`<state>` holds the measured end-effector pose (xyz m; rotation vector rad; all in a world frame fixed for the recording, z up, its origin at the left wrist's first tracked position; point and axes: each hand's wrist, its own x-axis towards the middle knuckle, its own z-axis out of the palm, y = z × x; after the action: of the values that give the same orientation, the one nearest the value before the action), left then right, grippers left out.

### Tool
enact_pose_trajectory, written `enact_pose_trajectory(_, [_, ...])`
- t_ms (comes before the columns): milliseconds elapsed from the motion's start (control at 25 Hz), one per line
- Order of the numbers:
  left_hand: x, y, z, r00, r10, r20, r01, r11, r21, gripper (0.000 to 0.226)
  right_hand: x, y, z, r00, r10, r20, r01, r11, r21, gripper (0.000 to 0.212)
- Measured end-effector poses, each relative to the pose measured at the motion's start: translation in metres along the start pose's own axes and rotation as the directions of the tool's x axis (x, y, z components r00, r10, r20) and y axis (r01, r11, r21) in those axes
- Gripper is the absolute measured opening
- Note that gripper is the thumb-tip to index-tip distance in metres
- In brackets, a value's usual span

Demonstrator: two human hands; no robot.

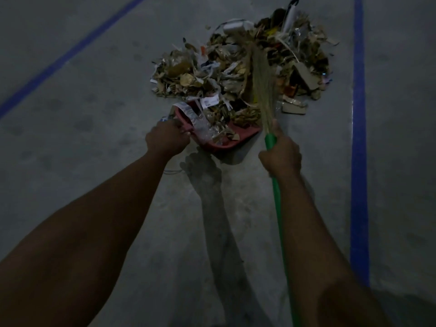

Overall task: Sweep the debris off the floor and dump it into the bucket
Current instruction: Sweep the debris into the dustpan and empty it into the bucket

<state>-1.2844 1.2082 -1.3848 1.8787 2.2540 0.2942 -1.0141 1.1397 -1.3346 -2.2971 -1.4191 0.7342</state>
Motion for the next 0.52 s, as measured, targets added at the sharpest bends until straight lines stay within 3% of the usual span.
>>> enact_pose_trajectory(200, [-0.014, 0.004, 0.001, 0.999, 0.017, -0.050, -0.014, 0.999, 0.049, 0.038, 0.021, 0.012, 0.031, 0.989, 0.018, 0.144, -0.013, 0.999, -0.040, 0.074])
enact_pose_trajectory(360, [-0.023, 0.013, -0.011, 0.996, 0.078, -0.039, -0.078, 0.997, 0.016, 0.023, -0.023, 0.022, 0.041, 0.976, -0.076, 0.203, 0.078, 0.997, -0.005, 0.085])
enact_pose_trajectory(520, [-0.029, 0.009, -0.017, 0.999, 0.046, 0.001, -0.046, 0.998, 0.032, 0.024, -0.071, 0.022, 0.029, 0.963, -0.141, 0.231, 0.128, 0.989, 0.071, 0.096])
